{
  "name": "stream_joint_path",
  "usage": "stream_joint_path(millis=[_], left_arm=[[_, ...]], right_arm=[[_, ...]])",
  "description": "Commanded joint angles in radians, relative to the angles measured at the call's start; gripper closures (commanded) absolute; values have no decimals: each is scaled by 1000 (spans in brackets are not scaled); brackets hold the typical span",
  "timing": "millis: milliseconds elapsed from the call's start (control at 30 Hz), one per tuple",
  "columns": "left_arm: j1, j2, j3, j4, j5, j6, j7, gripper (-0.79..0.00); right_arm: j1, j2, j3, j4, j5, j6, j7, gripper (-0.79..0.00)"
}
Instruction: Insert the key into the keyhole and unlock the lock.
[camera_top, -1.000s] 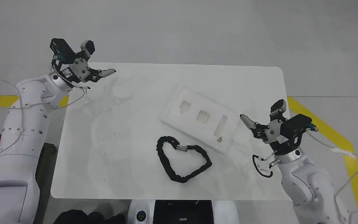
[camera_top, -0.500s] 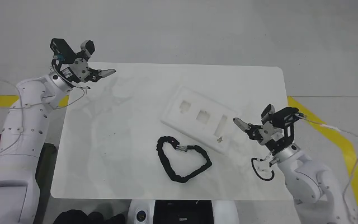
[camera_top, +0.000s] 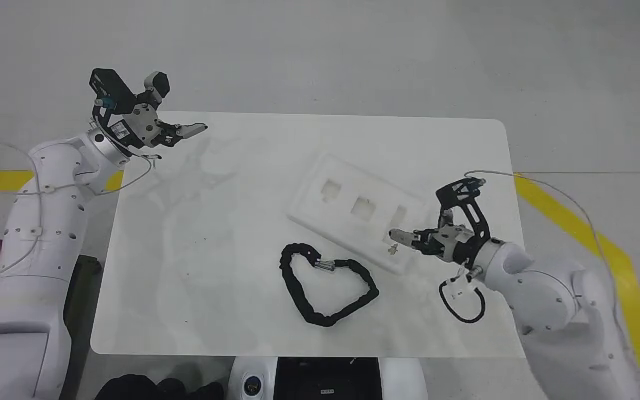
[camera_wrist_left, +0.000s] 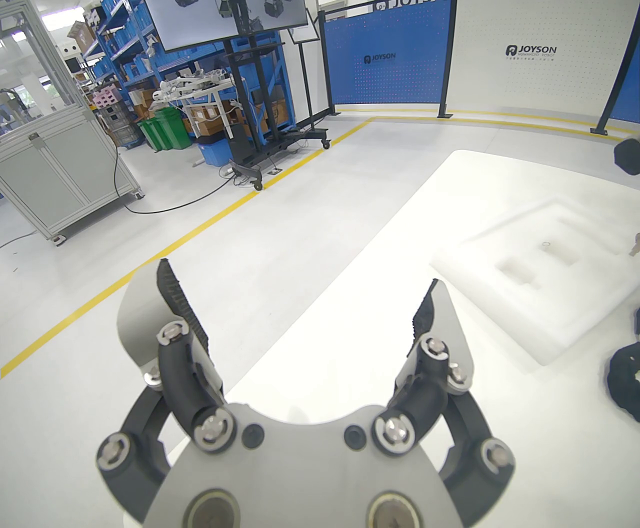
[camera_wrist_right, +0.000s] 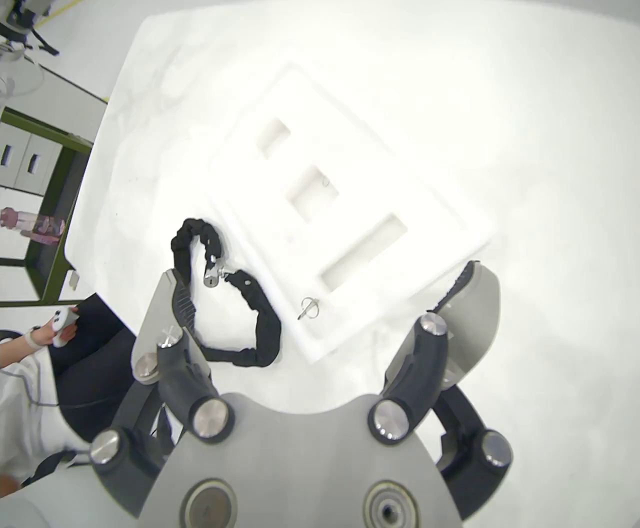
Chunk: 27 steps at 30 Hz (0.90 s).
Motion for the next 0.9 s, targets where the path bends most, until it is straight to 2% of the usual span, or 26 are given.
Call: stream_joint_path(millis=[0, 67, 300, 533, 767, 800, 833, 867], left_arm=[[0, 0, 0, 0, 0, 0, 0, -785], [0, 0, 0, 0, 0, 0, 0, -785], [0, 0, 0, 0, 0, 0, 0, -785], [0, 0, 0, 0, 0, 0, 0, -785], [0, 0, 0, 0, 0, 0, 0, -785], [0, 0, 0, 0, 0, 0, 0, -785], [0, 0, 0, 0, 0, 0, 0, -785], [0, 0, 0, 0, 0, 0, 0, -785]], right_arm=[[51, -1, -31, 45, 26, 28, 67, -785], [89, -2, -64, 85, 34, 49, 117, -785], [177, -7, -141, 181, 36, 71, 165, -785], [181, -3, -170, 128, -16, 131, 214, -785], [170, -3, -203, 123, -10, 150, 207, -776], [171, -4, -208, 130, -7, 150, 203, -693], [174, -4, -213, 135, -5, 149, 200, -536], [176, -5, -218, 140, -2, 150, 198, -496]])
